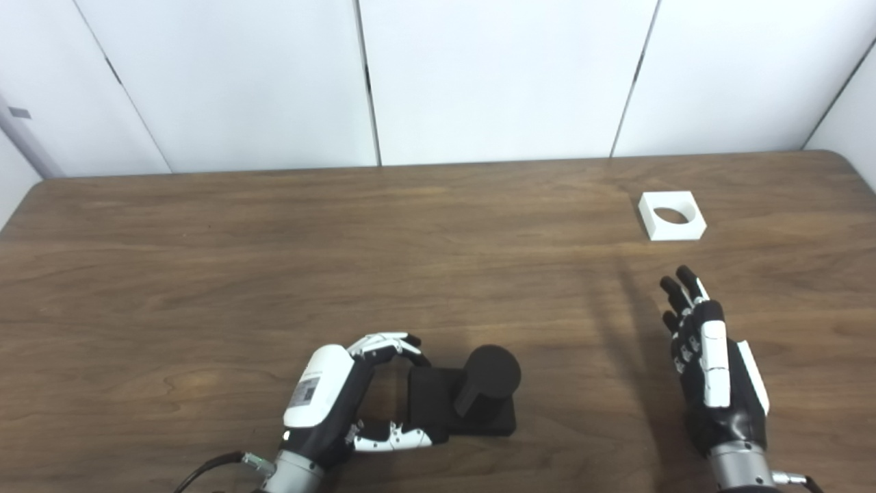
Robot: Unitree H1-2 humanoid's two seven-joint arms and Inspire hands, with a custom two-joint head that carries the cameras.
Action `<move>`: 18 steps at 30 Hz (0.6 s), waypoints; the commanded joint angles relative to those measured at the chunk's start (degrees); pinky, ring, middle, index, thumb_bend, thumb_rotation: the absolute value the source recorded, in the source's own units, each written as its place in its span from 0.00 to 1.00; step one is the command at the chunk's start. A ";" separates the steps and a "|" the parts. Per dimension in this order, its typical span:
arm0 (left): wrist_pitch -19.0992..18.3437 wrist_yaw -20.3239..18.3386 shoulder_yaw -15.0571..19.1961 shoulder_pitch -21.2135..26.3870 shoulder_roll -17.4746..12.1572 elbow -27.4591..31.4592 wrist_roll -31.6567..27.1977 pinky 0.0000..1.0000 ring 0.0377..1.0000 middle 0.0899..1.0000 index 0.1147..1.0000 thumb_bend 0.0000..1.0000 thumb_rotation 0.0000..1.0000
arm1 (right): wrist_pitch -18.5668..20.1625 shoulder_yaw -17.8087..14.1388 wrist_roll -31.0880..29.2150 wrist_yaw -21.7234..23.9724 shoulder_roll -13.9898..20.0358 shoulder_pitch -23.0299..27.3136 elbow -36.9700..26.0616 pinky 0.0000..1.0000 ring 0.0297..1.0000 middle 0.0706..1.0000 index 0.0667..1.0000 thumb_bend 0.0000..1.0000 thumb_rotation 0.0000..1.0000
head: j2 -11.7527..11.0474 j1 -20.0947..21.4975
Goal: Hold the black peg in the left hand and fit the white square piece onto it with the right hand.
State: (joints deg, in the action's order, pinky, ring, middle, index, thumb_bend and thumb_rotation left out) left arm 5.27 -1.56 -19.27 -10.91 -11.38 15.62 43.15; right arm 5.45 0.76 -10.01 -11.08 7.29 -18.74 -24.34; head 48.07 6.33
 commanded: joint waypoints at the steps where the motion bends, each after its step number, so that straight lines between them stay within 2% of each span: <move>1: -0.74 0.04 0.19 -0.25 -1.75 -0.96 3.72 0.72 0.78 0.74 0.42 0.51 0.06 | -0.33 0.50 -0.03 0.32 -4.54 0.03 -2.87 1.00 1.00 0.94 0.96 0.55 1.00 | 0.36 0.01; 6: -0.55 0.19 -0.15 -0.25 -2.52 -0.30 8.40 0.76 0.77 0.72 0.42 0.51 0.06 | 0.84 0.31 -0.64 0.39 -4.35 0.25 -3.78 1.00 1.00 0.94 0.97 0.55 1.00 | 1.30 -0.37; 8: -0.68 0.28 -0.18 -0.22 -2.57 -0.08 10.19 0.81 0.76 0.71 0.42 0.51 0.06 | 1.37 0.31 -0.68 0.32 -4.34 0.28 -4.17 1.00 1.00 0.94 0.96 0.55 1.00 | 1.46 -0.47; 11: -1.58 -0.77 -0.13 -0.26 -2.35 0.58 11.35 0.84 0.77 0.70 0.42 0.51 0.06 | 1.66 0.27 -0.47 0.28 -4.25 0.36 -4.41 1.00 1.00 0.94 0.96 0.54 1.00 | 1.65 -0.57; 18: -3.65 -2.60 0.10 -0.70 -1.67 2.00 11.34 0.81 0.77 0.70 0.42 0.51 0.06 | 1.83 0.04 -0.02 0.27 -4.10 0.28 -4.52 1.00 1.00 0.93 0.96 0.55 1.00 | 1.99 -0.86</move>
State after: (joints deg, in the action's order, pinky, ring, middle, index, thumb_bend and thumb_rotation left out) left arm 3.36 -2.74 -19.60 -11.10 -12.38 17.21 52.41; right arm 8.44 0.68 -10.39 -11.01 7.33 -18.61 -26.60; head 50.01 5.45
